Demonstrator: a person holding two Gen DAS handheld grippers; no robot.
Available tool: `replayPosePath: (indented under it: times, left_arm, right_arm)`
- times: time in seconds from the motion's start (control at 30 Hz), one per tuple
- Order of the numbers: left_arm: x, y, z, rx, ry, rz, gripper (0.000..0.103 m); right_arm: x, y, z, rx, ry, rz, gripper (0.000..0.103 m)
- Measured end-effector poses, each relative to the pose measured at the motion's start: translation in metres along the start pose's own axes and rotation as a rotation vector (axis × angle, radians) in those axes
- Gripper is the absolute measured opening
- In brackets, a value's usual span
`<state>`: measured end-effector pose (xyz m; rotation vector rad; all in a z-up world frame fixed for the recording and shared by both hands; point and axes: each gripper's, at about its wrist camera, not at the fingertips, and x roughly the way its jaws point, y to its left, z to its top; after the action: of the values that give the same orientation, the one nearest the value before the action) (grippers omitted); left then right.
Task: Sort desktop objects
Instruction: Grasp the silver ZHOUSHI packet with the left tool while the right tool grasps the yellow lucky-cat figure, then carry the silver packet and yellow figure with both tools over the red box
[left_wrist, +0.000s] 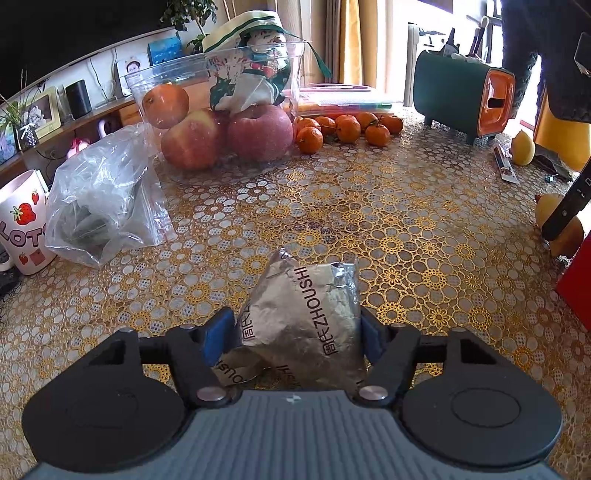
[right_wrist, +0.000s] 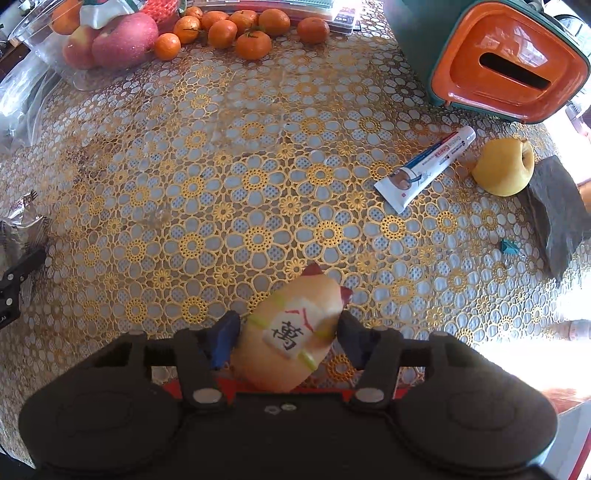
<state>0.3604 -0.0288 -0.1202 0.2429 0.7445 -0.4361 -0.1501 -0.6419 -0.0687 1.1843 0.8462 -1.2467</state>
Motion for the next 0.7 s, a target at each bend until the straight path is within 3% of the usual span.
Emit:
replayPosePath:
  times: [0.2, 0.7]
  left_arm:
    - [-0.009, 0.001, 0.003, -0.014, -0.006, 0.012, 0.056]
    - [-0.078, -0.008, 0.027, -0.040, -0.057, -0.004, 0.056]
  right_arm:
    - [-0.016, 0.002, 0.002, 0.025, -0.073, -0.029, 0.054]
    - [-0.091, 0.003, -0.013, 0.062, -0.228, -0.048, 0.053]
